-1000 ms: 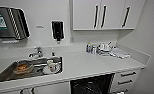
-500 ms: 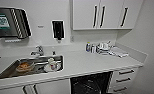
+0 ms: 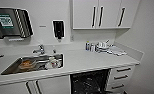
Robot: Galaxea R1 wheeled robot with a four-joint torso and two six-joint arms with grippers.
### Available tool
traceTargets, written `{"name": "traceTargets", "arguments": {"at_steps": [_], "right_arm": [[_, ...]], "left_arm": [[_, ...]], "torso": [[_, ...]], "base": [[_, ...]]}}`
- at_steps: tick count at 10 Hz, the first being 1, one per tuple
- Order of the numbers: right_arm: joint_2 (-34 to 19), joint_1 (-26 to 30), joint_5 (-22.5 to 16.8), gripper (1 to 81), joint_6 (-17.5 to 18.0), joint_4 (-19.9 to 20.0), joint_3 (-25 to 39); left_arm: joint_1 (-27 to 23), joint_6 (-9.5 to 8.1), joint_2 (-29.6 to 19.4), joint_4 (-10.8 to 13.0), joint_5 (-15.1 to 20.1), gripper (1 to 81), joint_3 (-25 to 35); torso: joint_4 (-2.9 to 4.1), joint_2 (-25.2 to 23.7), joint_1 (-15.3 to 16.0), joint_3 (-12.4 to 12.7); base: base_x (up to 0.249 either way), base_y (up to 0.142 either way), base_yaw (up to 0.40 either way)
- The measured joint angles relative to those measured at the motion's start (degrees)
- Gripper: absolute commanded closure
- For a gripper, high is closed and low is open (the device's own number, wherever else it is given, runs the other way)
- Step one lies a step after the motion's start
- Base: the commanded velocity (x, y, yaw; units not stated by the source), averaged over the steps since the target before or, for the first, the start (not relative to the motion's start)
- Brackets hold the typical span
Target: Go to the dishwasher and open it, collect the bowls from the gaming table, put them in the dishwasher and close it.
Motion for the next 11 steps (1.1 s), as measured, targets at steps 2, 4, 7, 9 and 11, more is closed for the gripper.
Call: {"name": "traceTargets", "arguments": {"at_steps": [2, 4, 7, 9, 11], "right_arm": [[0.6, -8.1, -8.6, 1.0, -0.5, -2.1, 0.2], [0.4, -6.8, -8.1, 1.0, -0.5, -2.3, 0.0], [1.8, -6.4, -6.9, 1.0, -1.4, -2.7, -2.9], [2.9, -7.8, -5.2, 1.0, -5.4, -2.9, -5.4], [2.9, -10.1, -1.2, 1.0, -9.9, -2.9, -5.7]], "left_arm": [[-0.1, -0.01, 0.4, 0.0, 0.0, 1.0, 0.0], [-0.1, -0.01, 0.8, 0.0, -0.1, 1.0, -0.2], [-0.1, -0.04, 2.0, 0.0, 0.0, 1.0, -2.0], [-0.1, -0.06, 3.9, -0.1, 0.0, 1.0, -4.2], [-0.1, -1.79, 7.1, -1.5, 0.1, 1.0, -7.9]], "torso": [[0.00, 0.0, 0.0, 0.0], [0.00, 0.0, 0.0, 0.0], [0.00, 0.0, 0.0, 0.0], [0.00, 0.0, 0.0, 0.0], [0.00, 0.0, 0.0, 0.0]], "base": [[-0.119, 0.000, 0.000], [-0.054, 0.000, 0.000], [0.000, 0.000, 0.000], [0.000, 0.000, 0.000], [0.000, 0.000, 0.000]]}}
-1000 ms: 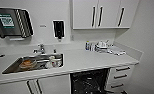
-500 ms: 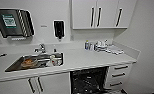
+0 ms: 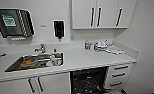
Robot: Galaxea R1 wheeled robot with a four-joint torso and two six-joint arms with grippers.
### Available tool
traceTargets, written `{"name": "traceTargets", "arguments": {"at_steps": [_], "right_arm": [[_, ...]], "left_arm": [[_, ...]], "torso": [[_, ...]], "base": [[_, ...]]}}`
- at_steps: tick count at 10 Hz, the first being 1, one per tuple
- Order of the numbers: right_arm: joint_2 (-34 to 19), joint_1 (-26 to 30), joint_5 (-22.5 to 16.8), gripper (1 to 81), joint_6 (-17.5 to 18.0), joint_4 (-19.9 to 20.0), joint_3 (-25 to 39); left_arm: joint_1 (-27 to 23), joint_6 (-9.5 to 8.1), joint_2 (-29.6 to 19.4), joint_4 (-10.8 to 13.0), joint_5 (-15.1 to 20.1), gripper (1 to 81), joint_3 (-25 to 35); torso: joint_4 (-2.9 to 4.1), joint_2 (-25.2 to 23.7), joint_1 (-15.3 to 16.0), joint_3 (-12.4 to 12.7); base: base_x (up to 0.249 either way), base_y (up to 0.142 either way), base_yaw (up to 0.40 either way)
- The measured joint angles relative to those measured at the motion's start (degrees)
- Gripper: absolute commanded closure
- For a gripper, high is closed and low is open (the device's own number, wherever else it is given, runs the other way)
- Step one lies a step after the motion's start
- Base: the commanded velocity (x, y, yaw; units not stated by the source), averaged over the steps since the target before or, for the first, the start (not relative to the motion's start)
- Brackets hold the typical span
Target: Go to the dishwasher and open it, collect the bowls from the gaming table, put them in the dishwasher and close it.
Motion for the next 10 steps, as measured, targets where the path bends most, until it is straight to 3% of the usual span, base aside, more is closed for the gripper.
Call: {"name": "traceTargets", "arguments": {"at_steps": [2, 4, 6, 10], "right_arm": [[0.0, -2.8, 3.6, 1.0, -4.3, 0.0, -0.3], [0.0, -5.3, 8.1, 1.0, -9.4, 0.0, -0.6], [0.0, -7.9, 11.4, 1.0, -14.8, 0.0, -0.7], [0.1, -13.4, 17.4, 1.0, -22.1, 0.0, -0.9]], "left_arm": [[-0.1, -3.27, 4.4, -0.5, 0.1, 1.0, -6.7], [0.1, -9.02, 10.1, -0.9, 0.1, 1.0, -15.2], [1.0, -13.68, 16.0, -1.1, 0.1, 1.0, -23.5], [1.9, -20.21, 29.0, -1.3, 3.1, 1.0, -39.1]], "torso": [[0.00, 0.0, 0.0, 0.0], [0.00, 0.0, 0.0, 0.0], [0.00, 0.0, 0.0, 0.0], [0.00, 0.0, 0.0, 0.0]], "base": [[0.000, 0.000, 0.000], [0.000, 0.000, 0.000], [0.000, 0.000, 0.000], [0.000, 0.000, 0.000]]}}
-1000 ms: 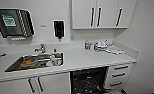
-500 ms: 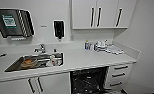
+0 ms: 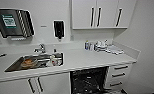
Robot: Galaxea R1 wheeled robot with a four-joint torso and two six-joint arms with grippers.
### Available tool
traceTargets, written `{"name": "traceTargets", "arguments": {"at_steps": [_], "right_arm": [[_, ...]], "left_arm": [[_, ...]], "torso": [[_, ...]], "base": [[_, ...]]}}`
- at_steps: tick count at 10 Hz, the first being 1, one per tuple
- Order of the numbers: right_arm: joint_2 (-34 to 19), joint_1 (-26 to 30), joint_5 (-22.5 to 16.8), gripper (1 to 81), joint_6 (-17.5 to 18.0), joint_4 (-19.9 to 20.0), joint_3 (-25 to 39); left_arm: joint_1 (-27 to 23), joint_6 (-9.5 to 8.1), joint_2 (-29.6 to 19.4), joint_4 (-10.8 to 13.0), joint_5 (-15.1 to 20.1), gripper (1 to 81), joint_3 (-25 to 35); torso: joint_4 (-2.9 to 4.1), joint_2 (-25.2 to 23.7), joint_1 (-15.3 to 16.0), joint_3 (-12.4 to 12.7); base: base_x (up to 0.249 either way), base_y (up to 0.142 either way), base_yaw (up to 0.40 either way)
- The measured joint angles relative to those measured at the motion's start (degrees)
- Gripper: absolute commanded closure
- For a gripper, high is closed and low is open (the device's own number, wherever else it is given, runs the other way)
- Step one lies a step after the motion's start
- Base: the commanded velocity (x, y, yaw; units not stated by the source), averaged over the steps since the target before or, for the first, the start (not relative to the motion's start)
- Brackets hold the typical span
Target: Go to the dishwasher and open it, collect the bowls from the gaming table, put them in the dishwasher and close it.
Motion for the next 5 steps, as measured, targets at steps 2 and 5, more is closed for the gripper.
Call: {"name": "traceTargets", "arguments": {"at_steps": [2, 5], "right_arm": [[0.4, -2.0, 2.2, 1.0, -1.1, 0.0, 0.0], [1.0, -6.1, 4.2, 1.0, -1.3, -0.7, -0.8]], "left_arm": [[1.5, -2.54, 4.4, 0.0, 1.7, 1.0, -6.4], [1.6, -4.24, 10.8, 0.0, 4.9, 1.0, -13.6]], "torso": [[0.00, 0.0, 0.0, 0.0], [0.00, 0.0, 0.0, 0.0]], "base": [[0.000, 0.000, 0.000], [0.000, 0.000, 0.000]]}}
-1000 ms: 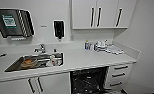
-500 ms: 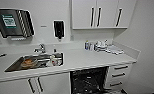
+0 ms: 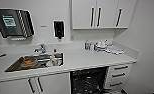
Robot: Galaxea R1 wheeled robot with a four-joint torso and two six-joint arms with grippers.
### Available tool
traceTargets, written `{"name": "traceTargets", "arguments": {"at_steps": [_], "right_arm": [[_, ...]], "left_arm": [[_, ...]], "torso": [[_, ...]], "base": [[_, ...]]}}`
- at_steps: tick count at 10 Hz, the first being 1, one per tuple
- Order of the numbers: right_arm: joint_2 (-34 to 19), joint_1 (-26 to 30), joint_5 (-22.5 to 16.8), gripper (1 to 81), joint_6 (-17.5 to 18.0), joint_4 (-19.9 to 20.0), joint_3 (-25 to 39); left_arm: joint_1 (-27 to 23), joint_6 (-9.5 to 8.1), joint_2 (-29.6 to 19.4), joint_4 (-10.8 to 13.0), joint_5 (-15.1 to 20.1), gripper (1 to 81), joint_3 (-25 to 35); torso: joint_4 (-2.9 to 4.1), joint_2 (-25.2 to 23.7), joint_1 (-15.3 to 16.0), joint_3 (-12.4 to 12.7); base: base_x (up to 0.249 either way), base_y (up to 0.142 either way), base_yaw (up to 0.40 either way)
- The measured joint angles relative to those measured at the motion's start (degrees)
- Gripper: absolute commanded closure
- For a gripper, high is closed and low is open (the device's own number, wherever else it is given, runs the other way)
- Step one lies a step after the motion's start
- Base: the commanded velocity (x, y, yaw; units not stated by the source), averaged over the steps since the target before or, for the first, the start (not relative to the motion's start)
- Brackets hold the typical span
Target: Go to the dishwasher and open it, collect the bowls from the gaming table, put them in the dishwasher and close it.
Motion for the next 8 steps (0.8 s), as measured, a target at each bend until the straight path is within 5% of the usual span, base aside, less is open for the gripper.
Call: {"name": "traceTargets", "arguments": {"at_steps": [8], "right_arm": [[6.9, -4.1, 4.1, 1.0, 0.1, -0.5, -8.0]], "left_arm": [[0.9, -0.33, 8.3, 0.0, 3.9, 1.0, -9.3]], "torso": [[0.00, 0.0, 0.0, 0.0]], "base": [[0.000, 0.000, 0.000]]}}
